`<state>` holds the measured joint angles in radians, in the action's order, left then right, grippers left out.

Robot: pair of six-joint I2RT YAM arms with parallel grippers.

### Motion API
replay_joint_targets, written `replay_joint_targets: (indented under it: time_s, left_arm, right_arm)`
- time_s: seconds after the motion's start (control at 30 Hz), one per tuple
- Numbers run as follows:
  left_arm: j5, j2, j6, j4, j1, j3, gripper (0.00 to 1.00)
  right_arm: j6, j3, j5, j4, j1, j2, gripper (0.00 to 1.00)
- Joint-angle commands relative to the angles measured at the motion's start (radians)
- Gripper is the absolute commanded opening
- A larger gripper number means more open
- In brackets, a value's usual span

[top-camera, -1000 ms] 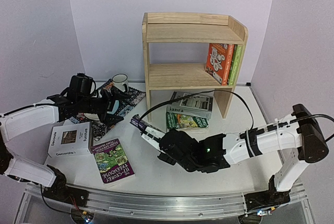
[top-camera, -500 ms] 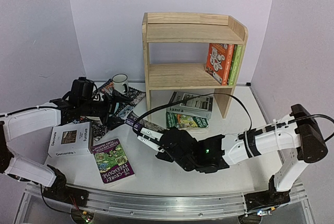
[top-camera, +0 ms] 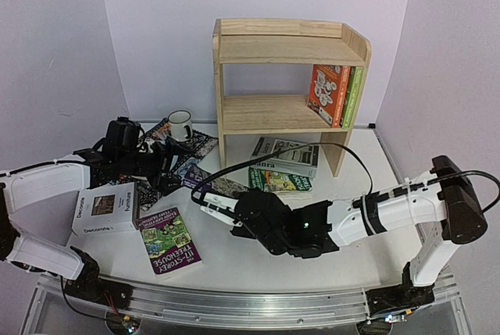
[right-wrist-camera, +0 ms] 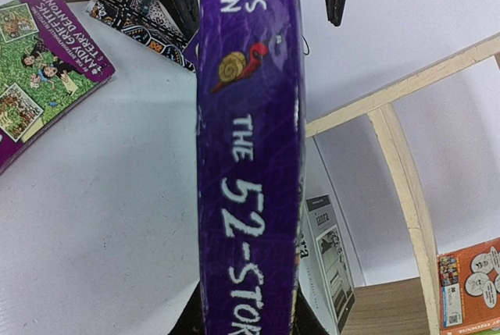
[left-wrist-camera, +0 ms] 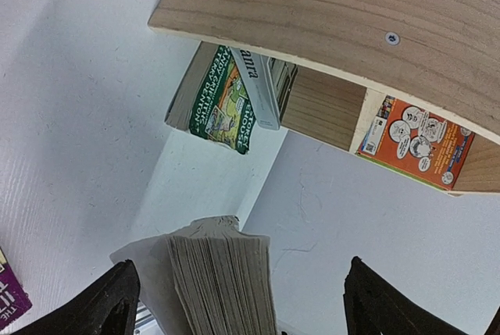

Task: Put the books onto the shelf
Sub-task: Pass from the right arm to the left

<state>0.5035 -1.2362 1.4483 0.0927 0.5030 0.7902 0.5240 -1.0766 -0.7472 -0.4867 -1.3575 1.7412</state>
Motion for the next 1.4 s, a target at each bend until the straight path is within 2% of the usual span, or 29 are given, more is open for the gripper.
replay_joint_targets:
  time_s: [0.0,0.2,0.67,0.77,0.97,1.03,1.1,1.3,1.33,1.37]
  left_arm:
    - [-0.064,0.073,0.005,0.021,-0.014,0.011,0.92]
    - [-0.062,0.077,0.0,0.04,-0.017,0.027,0.92]
    - [0.008,0.026,0.006,0.038,-0.017,0.027,0.92]
    - [0.01,0.024,0.007,0.035,-0.017,0.026,0.82]
    - [0.008,0.026,0.017,0.033,-0.017,0.024,0.42]
    - [0.012,0.019,0.02,0.033,-0.017,0.025,0.37]
    - [0.018,0.012,0.019,0.033,-0.017,0.026,0.39]
    - [0.03,-0.005,0.011,0.03,-0.016,0.029,0.57]
    - [0.03,-0.005,0.01,0.029,-0.016,0.028,0.57]
    - [0.03,-0.004,0.007,0.029,-0.017,0.028,0.51]
  right_arm:
    - [0.036,0.019,-0.072,-0.108,-0.002,-0.071,0.0]
    - [0.036,0.026,-0.077,-0.107,0.007,-0.072,0.0]
    - [0.06,-0.086,-0.057,-0.142,0.011,0.004,0.0]
    - [0.057,-0.096,-0.034,-0.147,0.011,0.013,0.0]
    - [0.052,-0.1,-0.008,-0.156,0.011,0.029,0.0]
    - [0.052,-0.103,-0.009,-0.161,0.01,0.04,0.0]
    - [0.053,-0.108,-0.01,-0.169,0.011,0.051,0.0]
    - [0.064,-0.118,-0.016,-0.194,0.011,0.076,0.0]
    - [0.068,-0.118,-0.018,-0.196,0.01,0.078,0.0]
    - [0.07,-0.118,-0.018,-0.199,0.01,0.079,0.0]
